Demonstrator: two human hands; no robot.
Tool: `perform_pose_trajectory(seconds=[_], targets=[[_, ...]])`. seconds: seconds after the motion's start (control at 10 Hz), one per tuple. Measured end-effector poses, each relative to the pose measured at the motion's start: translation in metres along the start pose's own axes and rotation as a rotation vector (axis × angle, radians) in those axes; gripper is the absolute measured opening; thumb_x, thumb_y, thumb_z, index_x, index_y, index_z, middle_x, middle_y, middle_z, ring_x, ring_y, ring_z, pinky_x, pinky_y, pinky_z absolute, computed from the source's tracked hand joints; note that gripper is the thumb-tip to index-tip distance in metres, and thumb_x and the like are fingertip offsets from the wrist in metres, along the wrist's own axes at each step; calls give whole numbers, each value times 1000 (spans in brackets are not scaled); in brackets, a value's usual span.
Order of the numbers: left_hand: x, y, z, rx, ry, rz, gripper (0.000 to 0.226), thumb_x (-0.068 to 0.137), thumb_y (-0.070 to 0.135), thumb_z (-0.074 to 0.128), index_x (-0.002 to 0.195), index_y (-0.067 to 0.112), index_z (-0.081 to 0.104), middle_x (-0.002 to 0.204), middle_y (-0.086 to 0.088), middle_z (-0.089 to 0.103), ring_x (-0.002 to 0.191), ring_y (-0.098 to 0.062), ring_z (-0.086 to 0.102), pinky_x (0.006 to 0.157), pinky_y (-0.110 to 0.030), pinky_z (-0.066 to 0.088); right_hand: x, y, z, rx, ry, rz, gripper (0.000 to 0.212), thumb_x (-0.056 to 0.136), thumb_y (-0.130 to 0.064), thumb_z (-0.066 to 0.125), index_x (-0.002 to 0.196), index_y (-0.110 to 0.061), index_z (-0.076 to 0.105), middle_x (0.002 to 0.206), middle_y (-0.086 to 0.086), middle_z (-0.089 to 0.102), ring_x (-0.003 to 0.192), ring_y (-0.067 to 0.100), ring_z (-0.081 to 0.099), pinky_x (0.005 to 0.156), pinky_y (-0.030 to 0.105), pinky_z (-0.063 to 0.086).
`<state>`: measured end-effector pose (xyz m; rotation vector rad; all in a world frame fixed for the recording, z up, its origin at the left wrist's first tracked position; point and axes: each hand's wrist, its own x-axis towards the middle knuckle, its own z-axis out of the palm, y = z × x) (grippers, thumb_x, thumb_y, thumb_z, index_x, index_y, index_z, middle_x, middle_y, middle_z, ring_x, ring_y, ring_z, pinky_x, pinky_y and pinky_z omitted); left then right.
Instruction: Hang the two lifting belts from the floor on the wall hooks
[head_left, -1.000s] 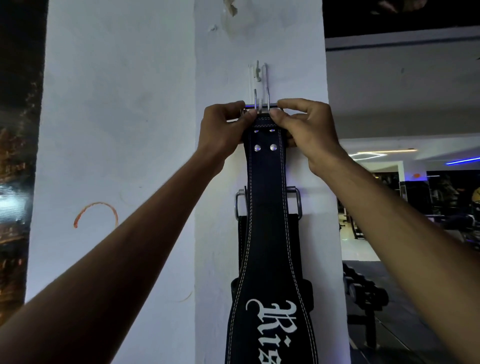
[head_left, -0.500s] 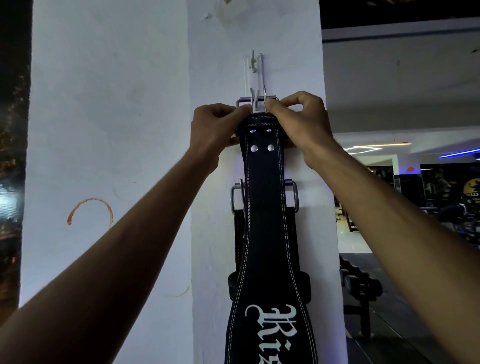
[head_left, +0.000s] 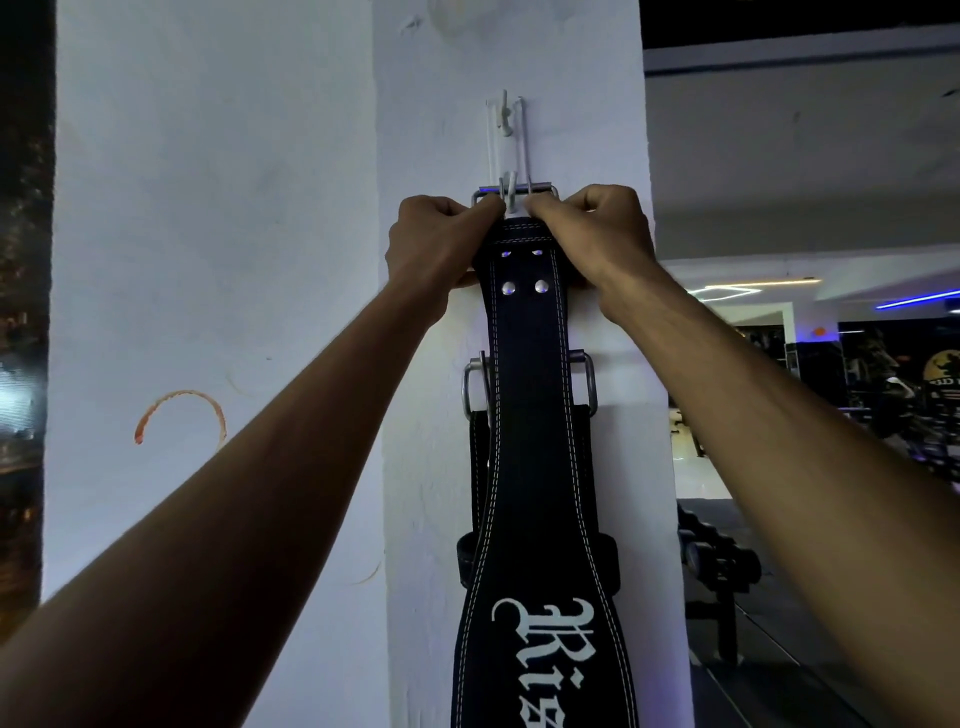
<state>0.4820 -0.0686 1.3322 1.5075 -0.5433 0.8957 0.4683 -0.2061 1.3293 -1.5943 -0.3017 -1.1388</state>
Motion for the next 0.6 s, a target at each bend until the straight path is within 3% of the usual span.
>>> perform_pose_trajectory(seconds=[0.1, 0.2, 0.3, 0.4, 0.5, 0.6], targets=[[-13, -2, -3, -15, 21, -5, 34, 77, 49, 67, 85, 16, 65, 86, 0, 75, 85, -21, 77, 67, -33, 63, -15, 5, -7, 52, -58, 0, 30, 71, -54, 62, 82, -26, 60, 83, -5, 70, 80, 19, 68, 75, 36, 56], [-41, -17, -10, -33, 65, 32, 41, 83, 47, 69, 108, 16, 67, 99, 1, 74, 87, -16, 74, 68, -33, 63, -44, 22, -18, 135, -44, -52, 29, 82, -37, 66, 108, -27, 59, 89, -2, 71, 73, 5, 67, 65, 22, 55], [-76, -37, -17, -20, 42, 56, 29, 87, 32, 74, 108, 13, 70, 96, -2, 76, 78, -16, 74, 70, -35, 65, -79, 43, -29, 151, -11, -162, 35, 86, -17, 68, 120, -22, 60, 91, -6, 71, 66, -7, 65, 60, 7, 50], [-106, -53, -23, -165, -103, -48, 15, 92, 16, 71, 101, 4, 73, 84, -10, 75, 73, -18, 70, 71, -34, 63, -107, 61, -35, 113, -48, -196, 34, 90, -6, 65, 123, -13, 65, 102, 2, 71, 79, 1, 70, 67, 13, 56], [-127, -61, -28, -159, -152, -66, 5, 91, 16, 73, 93, 11, 75, 75, -4, 74, 67, -9, 70, 66, -29, 60, -123, 65, -41, 85, -89, -162, 29, 90, -3, 64, 118, -10, 68, 100, 6, 74, 90, 14, 72, 81, 28, 61], [-138, -62, -30, -192, -85, -98, 12, 94, 23, 70, 98, 13, 76, 82, -4, 77, 71, -10, 72, 70, -31, 62, -135, 65, -41, 49, -65, -155, 27, 89, -3, 64, 115, -11, 70, 101, 5, 74, 91, 13, 72, 85, 28, 60]])
